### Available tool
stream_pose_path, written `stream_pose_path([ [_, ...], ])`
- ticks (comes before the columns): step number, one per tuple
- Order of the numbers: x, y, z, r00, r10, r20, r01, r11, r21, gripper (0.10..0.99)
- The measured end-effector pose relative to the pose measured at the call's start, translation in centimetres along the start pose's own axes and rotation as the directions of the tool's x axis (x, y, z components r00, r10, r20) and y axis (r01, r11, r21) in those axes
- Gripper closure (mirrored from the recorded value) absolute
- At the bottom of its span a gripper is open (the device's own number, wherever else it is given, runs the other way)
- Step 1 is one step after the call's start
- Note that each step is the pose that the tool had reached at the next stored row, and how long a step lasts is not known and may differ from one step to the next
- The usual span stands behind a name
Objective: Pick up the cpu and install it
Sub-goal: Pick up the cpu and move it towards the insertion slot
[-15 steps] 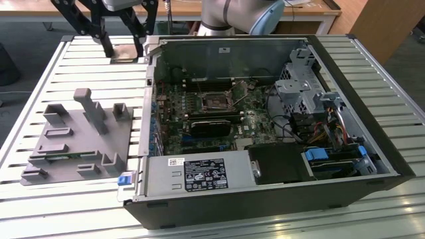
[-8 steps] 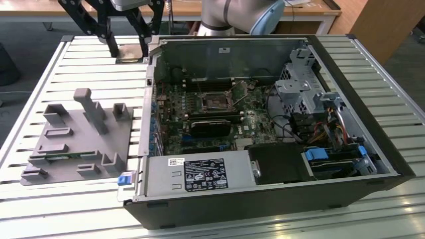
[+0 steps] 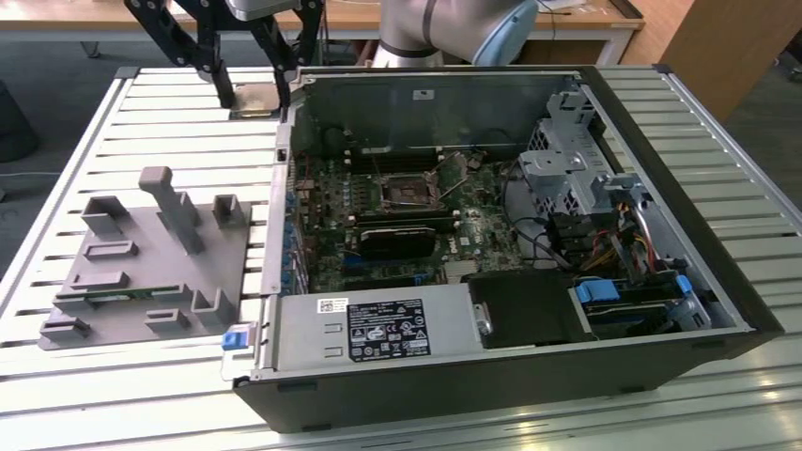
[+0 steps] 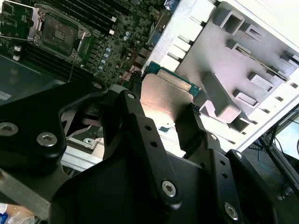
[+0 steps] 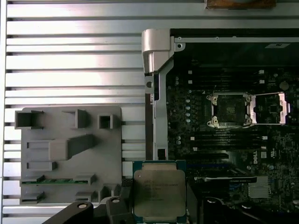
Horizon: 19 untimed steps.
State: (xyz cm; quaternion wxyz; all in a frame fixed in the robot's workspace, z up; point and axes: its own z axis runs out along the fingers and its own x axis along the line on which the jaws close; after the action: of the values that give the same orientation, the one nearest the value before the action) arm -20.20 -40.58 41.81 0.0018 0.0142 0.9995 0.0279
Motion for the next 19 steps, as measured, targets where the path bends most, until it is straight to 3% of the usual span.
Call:
stream_pose_path([
  [19, -2.71, 0.08, 0.01, 1.0000, 0.000, 0.0000, 0.000, 1.0000, 0.000, 0.545],
])
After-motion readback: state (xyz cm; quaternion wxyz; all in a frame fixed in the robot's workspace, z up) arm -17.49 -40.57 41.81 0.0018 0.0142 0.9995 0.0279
